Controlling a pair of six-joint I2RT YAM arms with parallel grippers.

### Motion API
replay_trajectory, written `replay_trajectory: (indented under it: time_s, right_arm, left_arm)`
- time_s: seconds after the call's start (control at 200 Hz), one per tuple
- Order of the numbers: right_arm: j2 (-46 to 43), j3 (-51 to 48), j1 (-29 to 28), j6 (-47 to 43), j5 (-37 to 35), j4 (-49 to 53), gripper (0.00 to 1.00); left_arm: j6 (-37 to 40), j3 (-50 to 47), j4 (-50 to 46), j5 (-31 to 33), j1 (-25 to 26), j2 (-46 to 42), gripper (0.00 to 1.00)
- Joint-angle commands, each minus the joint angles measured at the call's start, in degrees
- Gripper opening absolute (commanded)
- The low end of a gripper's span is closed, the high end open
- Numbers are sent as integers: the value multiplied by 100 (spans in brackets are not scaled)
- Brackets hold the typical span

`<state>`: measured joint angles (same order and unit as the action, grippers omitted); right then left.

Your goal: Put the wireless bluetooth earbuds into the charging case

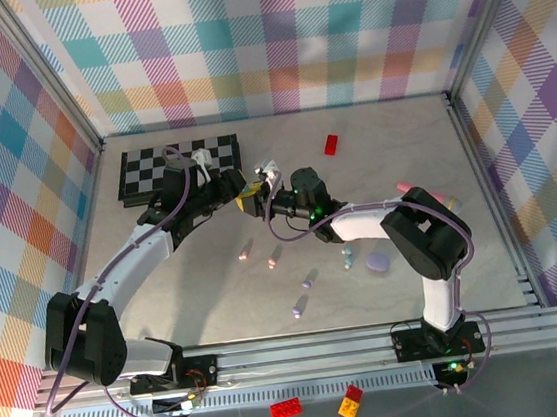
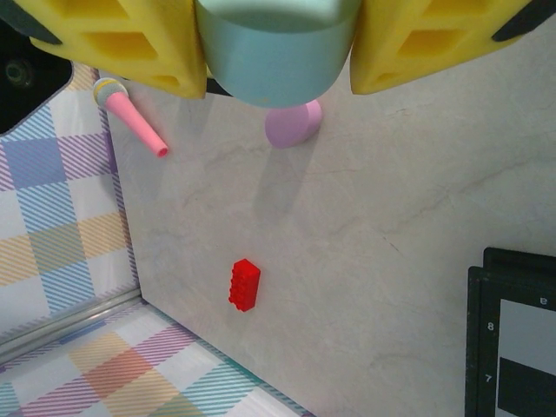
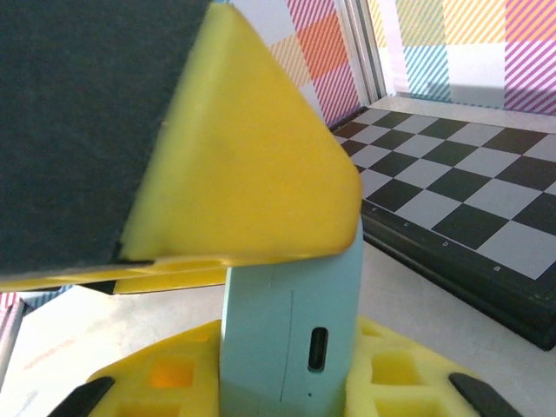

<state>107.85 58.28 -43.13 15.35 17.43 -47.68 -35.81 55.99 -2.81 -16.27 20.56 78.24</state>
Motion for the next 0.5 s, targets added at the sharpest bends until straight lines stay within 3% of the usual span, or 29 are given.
replay_trajectory:
  time_s: [0.0, 0.075, 0.17, 0.225, 0.33, 0.495]
  right_arm:
    - [-239, 157, 32, -80, 343, 139, 14]
    - [-376, 127, 91, -130, 559, 358, 12]
    - [-571, 109, 283, -16, 1134, 807, 9]
    - [-687, 113, 440, 49, 1665, 1198, 7]
    - [-923, 302, 777, -346, 2820, 2536, 5]
    - [-1423, 374, 1146, -1372, 3783, 4163, 2]
  left_arm:
    - [-44, -53, 220, -199, 36, -122, 45]
    - [-31, -144, 469, -295, 36, -179, 53]
    - [284, -294, 1068, -595, 36, -309, 88]
    - [677, -337, 1315, -796, 36, -385, 99]
    - [1655, -349, 1538, -1503, 45, -465, 100]
    - [2935, -368, 1302, -2545, 71, -494, 97]
